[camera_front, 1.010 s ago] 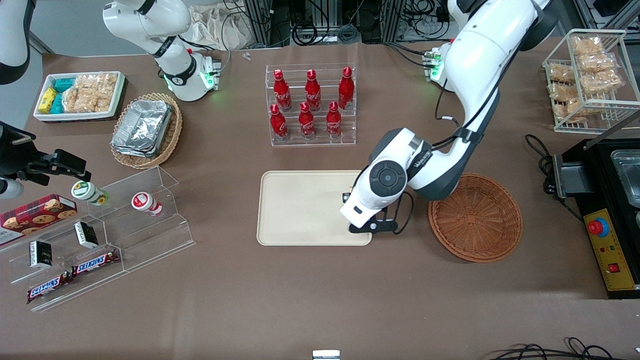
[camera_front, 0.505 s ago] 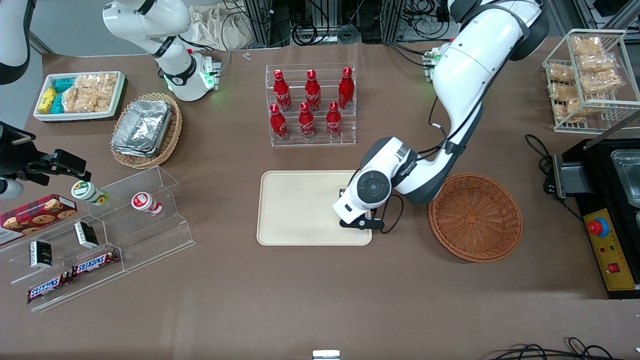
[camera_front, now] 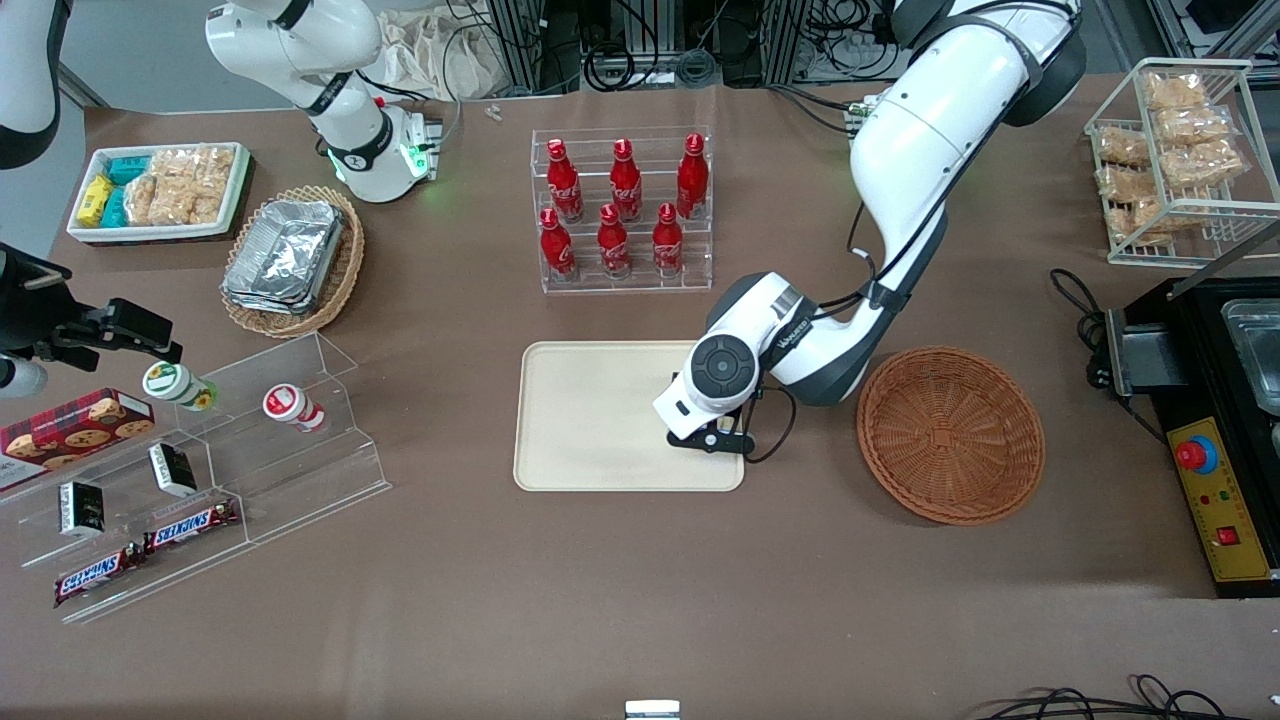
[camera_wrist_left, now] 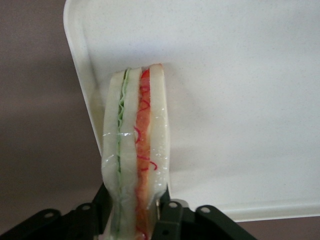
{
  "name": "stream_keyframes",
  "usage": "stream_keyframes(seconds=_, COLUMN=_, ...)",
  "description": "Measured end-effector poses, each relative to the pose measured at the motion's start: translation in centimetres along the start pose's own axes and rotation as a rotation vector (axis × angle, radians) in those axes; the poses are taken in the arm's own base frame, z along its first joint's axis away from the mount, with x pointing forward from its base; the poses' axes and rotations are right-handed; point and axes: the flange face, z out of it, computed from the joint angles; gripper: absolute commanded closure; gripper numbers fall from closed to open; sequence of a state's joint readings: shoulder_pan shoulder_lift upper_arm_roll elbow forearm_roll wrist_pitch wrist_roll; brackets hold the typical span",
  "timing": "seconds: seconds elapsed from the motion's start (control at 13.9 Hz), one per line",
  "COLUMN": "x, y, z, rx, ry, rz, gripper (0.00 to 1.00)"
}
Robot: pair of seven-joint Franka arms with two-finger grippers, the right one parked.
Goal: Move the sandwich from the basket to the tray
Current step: 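Open the left gripper to release the sandwich and raise it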
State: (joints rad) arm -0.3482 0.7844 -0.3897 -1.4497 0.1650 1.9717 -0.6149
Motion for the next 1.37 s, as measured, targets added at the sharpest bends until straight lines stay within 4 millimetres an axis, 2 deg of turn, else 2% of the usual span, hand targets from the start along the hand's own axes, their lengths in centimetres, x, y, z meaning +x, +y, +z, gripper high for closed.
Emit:
stream_keyframes(seconds=0.22, x=0.1, y=-0.1, z=-0.1, rx=0.0, ry=0.002, rz=-0.001, gripper=0.0)
stream_keyframes(seconds=0.36, x=0.4, y=-0.3, z=-1.2, rx=-0.007, ry=0.019, rz=-0.008, gripper=0.0)
stream_keyframes(seconds=0.51, x=0.7, y=-1.2, z=-4.1, rx=-0.008, ry=0.042, rz=-0.024, gripper=0.0)
stream_keyframes(seconds=0.58, x=0.8, y=-2.4, z=-6.3, rx=-0.003, ry=0.052, rz=-0.043, gripper=0.0)
stream_keyframes(seconds=0.79, x=0.9, y=-9.5, z=-15.5, rx=-0.004, ry=0.119, rz=-0.137, gripper=0.0)
stream_keyframes(seconds=0.94, x=-0.6, y=-13.9, z=-21.7, rx=-0.004, ry=0.182, rz=-0.197, gripper=0.0)
stream_keyframes(seconds=1.01, x=-1.6, y=-15.9, z=-24.0, rx=-0.002, ry=0.21, rz=-0.226, gripper=0.0)
stream_keyframes(seconds=1.15, x=-3.5, y=-19.3, z=-26.5, rx=0.01, ry=0.247, rz=-0.275, gripper=0.0)
stream_keyframes(seconds=1.37, x=-5.4, y=-24.5, z=-28.4, rx=0.025, ry=0.274, rz=-0.311, gripper=0.0)
